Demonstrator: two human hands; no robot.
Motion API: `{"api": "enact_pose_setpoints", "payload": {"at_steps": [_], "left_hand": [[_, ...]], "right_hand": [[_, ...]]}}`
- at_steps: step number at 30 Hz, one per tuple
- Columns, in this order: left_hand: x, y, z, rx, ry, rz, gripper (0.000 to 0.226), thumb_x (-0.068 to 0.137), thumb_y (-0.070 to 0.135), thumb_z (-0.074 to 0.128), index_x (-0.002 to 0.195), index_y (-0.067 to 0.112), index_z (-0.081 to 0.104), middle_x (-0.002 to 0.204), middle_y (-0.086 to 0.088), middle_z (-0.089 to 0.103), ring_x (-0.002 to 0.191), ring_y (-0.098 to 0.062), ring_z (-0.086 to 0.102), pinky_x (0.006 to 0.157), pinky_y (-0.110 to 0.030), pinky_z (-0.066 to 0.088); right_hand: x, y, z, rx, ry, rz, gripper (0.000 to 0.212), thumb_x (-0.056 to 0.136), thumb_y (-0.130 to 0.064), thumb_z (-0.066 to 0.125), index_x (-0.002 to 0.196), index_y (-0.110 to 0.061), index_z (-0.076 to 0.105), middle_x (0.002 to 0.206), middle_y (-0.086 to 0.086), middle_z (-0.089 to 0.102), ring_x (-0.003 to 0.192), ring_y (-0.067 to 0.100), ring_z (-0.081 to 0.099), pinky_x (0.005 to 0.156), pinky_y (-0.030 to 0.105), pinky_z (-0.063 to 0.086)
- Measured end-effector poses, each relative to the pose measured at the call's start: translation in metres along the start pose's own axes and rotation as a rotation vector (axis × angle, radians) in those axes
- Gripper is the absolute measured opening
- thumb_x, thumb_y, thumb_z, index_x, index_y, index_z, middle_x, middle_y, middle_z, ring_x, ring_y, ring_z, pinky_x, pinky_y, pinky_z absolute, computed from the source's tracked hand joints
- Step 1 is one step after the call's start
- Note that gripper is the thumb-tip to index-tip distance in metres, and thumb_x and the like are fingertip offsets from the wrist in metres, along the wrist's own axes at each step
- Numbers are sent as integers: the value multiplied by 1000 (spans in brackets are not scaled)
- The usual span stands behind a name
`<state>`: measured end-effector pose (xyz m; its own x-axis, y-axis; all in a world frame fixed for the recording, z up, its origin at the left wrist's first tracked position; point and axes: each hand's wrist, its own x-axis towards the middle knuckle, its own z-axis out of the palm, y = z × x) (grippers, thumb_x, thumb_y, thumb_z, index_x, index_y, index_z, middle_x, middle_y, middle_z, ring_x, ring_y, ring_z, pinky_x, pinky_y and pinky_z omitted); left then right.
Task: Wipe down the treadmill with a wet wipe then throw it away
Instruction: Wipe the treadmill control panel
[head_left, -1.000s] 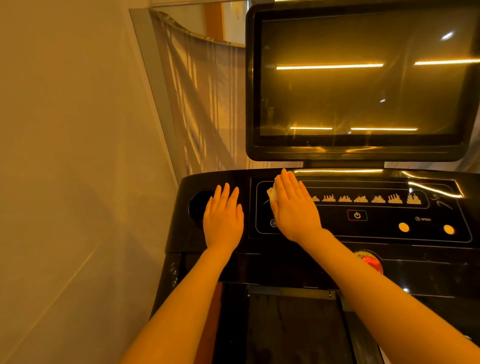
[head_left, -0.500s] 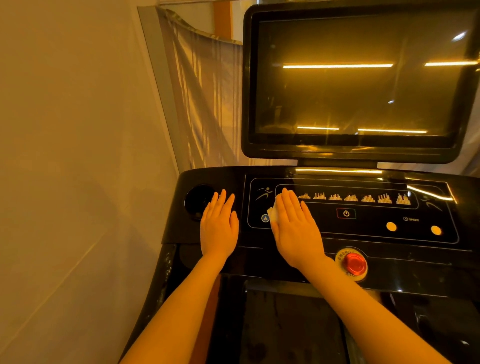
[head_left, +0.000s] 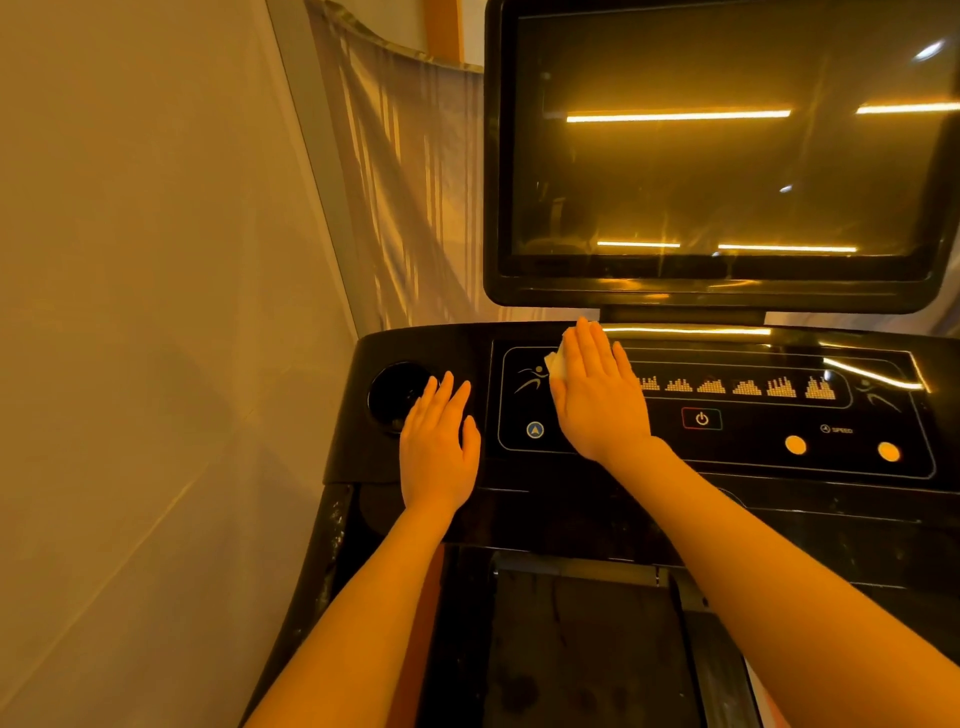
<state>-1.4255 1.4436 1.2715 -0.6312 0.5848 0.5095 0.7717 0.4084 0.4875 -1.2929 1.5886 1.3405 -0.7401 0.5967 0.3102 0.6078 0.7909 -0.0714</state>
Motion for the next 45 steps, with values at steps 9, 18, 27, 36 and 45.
{"api": "enact_pose_setpoints", "payload": {"at_steps": [9,18,27,36,45], "left_hand": [[1,-1,-8,2,-71,44,44,103,26,42,147,21,42,158,-1,30,148,-17,16,117,-32,16],[-28,-42,-13,161,18,82,47,98,23,54,144,24,45,158,-11,27,148,-27,14,117,-50,13],[-29,-43,-11,111,-7,77,47,100,26,46,147,26,40,159,-9,24,149,-25,6,119,-45,10],[-31,-41,-14,50,-1,66,45,101,24,46,146,26,42,159,-7,26,149,-23,7,119,-40,6],[-32,-41,-13,29,15,67,44,101,23,47,145,24,44,158,-8,29,149,-25,12,119,-46,15]], "right_hand": [[-57,-18,23,-10,28,18,62,105,-38,24,155,-8,6,163,13,0,150,27,-5,120,41,0],[-75,-89,49,-40,24,-61,62,104,-36,28,155,-7,10,162,15,3,150,30,-3,121,45,4],[-86,-70,50,-88,99,90,64,100,-41,19,154,-6,18,161,16,14,150,31,8,120,46,10],[-93,-59,49,-54,157,213,64,101,-42,19,154,-5,19,161,17,13,149,32,8,120,46,8],[-114,-102,67,-118,110,76,64,101,-41,23,153,-4,21,160,19,17,149,33,11,119,50,15]]}}
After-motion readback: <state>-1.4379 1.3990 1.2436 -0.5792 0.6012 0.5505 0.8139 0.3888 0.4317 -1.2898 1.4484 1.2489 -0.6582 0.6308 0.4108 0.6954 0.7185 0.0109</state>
